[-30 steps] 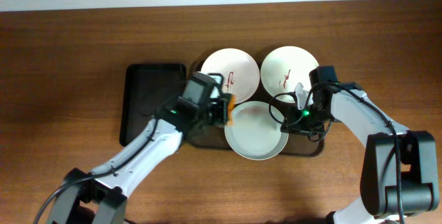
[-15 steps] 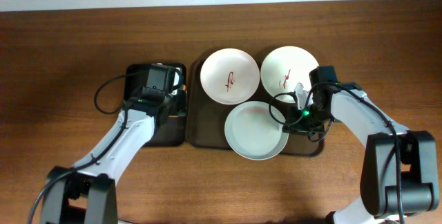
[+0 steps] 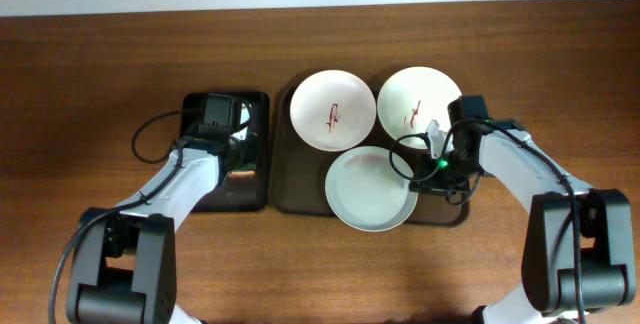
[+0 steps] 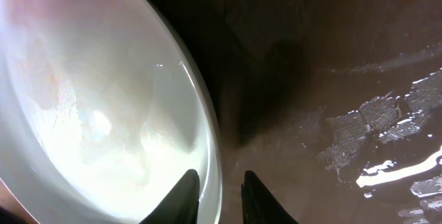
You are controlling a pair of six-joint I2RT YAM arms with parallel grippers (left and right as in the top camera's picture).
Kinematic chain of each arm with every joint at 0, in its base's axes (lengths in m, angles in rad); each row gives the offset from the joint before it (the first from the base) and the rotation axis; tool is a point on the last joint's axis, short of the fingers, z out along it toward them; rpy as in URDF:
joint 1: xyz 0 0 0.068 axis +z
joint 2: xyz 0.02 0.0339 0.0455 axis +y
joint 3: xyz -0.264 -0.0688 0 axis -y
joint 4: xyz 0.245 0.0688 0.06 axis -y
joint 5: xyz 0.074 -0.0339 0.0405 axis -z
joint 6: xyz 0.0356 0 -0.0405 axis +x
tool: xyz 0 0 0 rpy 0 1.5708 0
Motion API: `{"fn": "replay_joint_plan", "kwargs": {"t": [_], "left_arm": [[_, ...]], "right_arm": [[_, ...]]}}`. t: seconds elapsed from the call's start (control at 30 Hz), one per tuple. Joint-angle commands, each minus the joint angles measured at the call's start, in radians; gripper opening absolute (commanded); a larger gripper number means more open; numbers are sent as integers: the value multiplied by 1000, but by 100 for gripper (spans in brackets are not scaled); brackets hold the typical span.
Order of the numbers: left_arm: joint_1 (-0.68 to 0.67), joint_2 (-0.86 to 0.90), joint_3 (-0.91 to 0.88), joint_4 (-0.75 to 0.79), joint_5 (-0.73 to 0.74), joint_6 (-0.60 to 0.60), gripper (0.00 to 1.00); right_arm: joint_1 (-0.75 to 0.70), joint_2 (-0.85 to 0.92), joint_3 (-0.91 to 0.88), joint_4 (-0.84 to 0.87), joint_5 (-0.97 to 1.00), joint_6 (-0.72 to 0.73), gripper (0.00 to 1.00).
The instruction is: Clean dirty plates on tray and stack at the side
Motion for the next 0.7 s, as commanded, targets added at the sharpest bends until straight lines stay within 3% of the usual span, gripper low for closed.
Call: {"fn": "replay_joint_plan", "kwargs": {"t": [0.0, 0.3, 0.37, 0.43, 0.6, 0.63, 0.67], "left_arm": [[5, 11, 3, 12, -5, 9, 67], [5, 98, 3, 85, -3, 9, 69], [5, 104, 3, 112, -4, 9, 50], [5, 102, 5, 145, -3, 9, 0], [5, 89, 35, 145, -33, 9, 0], [5, 82, 45, 128, -49, 9, 5], [5, 78, 48, 118, -48, 9, 29]], "right_arm": [[6, 7, -1, 0, -5, 4, 23], [6, 7, -1, -1, -5, 4, 22], [6, 7, -1, -1, -6, 4, 23], [6, 7, -1, -4, -5, 4, 22], [6, 7, -1, -4, -5, 4, 22], [6, 7, -1, -4, -5, 4, 23], [6, 7, -1, -4, -5, 4, 22]]}}
